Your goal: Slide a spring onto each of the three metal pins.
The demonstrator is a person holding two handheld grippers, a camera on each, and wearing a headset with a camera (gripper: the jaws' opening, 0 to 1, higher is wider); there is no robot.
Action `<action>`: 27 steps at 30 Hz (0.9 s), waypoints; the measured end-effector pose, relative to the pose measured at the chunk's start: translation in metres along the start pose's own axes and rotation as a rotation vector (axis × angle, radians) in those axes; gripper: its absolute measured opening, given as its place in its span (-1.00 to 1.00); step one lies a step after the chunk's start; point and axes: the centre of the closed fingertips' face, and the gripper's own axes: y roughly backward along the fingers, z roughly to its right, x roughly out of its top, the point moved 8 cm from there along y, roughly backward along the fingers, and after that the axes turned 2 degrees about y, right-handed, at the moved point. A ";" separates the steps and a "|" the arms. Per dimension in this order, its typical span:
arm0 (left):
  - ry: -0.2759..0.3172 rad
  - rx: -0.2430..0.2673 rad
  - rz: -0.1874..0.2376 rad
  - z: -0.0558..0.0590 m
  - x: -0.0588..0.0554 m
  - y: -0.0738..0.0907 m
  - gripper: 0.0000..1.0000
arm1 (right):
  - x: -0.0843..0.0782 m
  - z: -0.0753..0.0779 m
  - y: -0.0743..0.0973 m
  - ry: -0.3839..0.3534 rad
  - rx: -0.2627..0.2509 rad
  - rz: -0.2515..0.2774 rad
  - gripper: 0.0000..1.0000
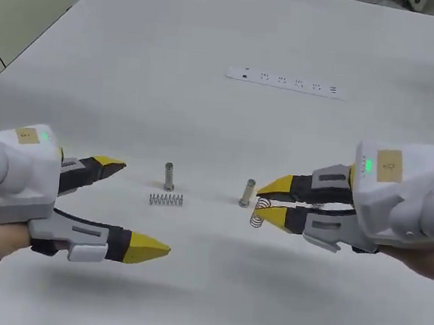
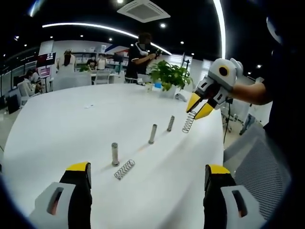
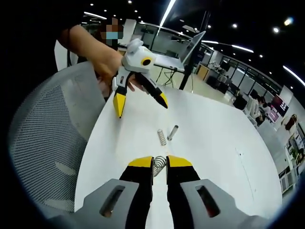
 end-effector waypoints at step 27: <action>0.025 0.034 0.013 -0.005 -0.005 0.006 0.96 | -0.007 0.044 -0.014 -0.029 -0.094 -0.009 -0.85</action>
